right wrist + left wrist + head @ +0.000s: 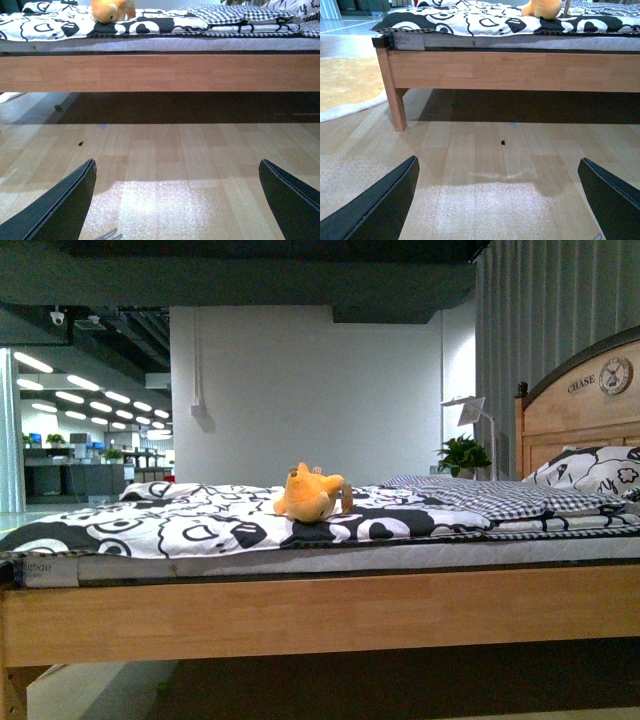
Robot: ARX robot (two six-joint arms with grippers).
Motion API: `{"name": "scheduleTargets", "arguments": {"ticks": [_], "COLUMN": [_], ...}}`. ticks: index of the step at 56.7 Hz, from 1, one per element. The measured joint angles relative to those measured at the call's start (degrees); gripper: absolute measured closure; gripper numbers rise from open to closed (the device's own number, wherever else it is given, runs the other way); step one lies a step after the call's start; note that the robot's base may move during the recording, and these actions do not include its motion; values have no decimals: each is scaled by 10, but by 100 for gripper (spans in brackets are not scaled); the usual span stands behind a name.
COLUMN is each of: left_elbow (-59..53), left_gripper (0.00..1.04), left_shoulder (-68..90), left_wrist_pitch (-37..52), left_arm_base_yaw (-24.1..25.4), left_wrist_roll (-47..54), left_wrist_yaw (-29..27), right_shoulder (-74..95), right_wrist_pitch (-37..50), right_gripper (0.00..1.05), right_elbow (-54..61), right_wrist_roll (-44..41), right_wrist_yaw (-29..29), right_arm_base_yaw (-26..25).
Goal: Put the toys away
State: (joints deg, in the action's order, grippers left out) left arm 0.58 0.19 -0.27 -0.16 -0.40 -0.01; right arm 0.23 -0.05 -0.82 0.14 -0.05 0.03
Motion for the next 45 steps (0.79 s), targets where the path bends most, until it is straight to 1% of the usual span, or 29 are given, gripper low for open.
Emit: {"name": "scheduleTargets", "arguments": {"ticks": [45], "left_elbow": [0], "left_gripper": [6], "left_shoulder": [0], "left_wrist_pitch": [0], "left_arm_base_yaw": [0], "left_wrist_roll": [0], "left_wrist_yaw": [0], "right_shoulder": [0], "right_wrist_pitch": [0], "right_gripper": [7], "right_elbow": [0], "right_wrist_roll": [0], "right_wrist_yaw": [0], "right_arm_base_yaw": [0]}}
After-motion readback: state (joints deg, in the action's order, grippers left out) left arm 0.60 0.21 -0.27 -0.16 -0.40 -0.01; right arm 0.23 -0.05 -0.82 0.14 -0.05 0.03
